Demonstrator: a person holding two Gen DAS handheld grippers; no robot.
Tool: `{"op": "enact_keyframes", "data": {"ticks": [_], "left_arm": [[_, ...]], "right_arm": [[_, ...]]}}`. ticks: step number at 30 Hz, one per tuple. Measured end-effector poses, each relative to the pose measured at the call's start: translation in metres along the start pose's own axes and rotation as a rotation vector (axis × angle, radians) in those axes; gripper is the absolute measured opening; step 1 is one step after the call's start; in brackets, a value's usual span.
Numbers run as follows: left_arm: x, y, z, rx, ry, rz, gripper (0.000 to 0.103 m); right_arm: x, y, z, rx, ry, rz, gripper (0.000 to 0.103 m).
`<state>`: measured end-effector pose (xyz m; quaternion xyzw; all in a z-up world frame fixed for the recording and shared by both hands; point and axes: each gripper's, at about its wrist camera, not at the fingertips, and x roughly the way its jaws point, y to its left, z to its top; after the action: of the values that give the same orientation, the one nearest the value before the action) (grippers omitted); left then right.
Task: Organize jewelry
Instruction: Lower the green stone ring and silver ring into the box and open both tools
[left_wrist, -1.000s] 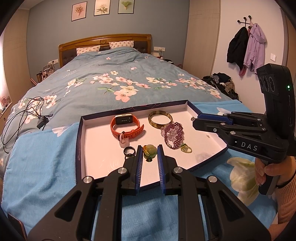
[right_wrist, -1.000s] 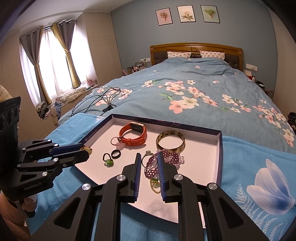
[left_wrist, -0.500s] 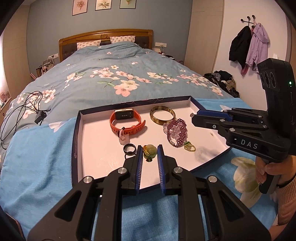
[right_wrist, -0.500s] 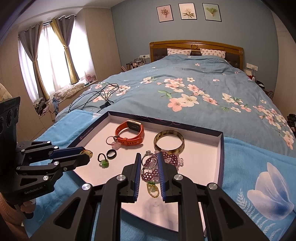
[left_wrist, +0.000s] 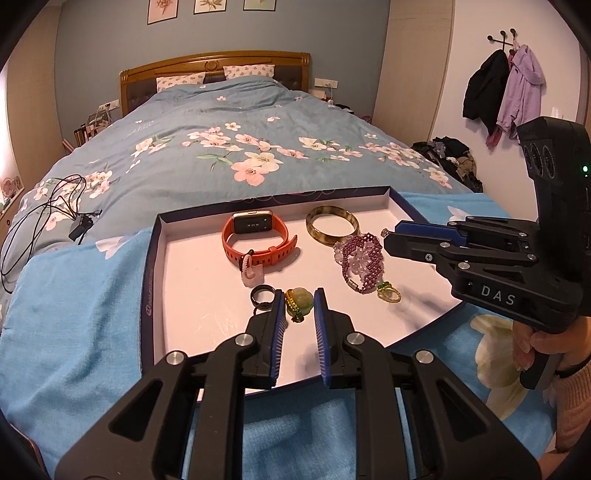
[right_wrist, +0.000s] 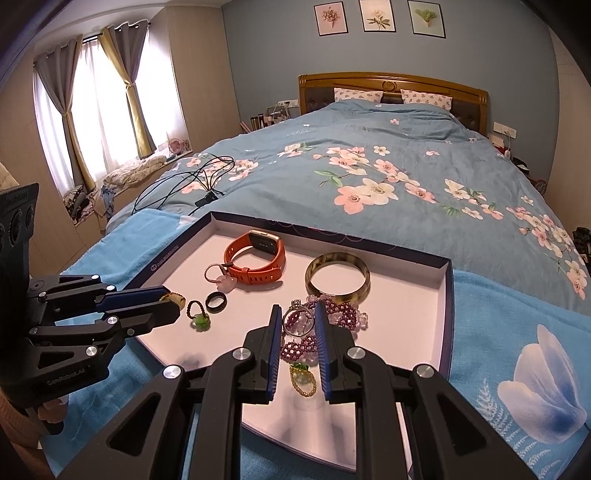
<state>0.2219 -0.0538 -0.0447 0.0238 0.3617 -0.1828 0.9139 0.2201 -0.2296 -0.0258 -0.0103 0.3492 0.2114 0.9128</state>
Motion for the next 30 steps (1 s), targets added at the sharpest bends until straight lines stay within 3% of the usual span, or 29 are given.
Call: {"op": "enact_keyframes", "data": {"ticks": [30], "left_arm": [[0.028,0.003,0.002,-0.010,0.053,0.033,0.016]], "right_arm": [[0.020,0.000,0.004,-0.007,0.053,-0.033,0.016]]}}
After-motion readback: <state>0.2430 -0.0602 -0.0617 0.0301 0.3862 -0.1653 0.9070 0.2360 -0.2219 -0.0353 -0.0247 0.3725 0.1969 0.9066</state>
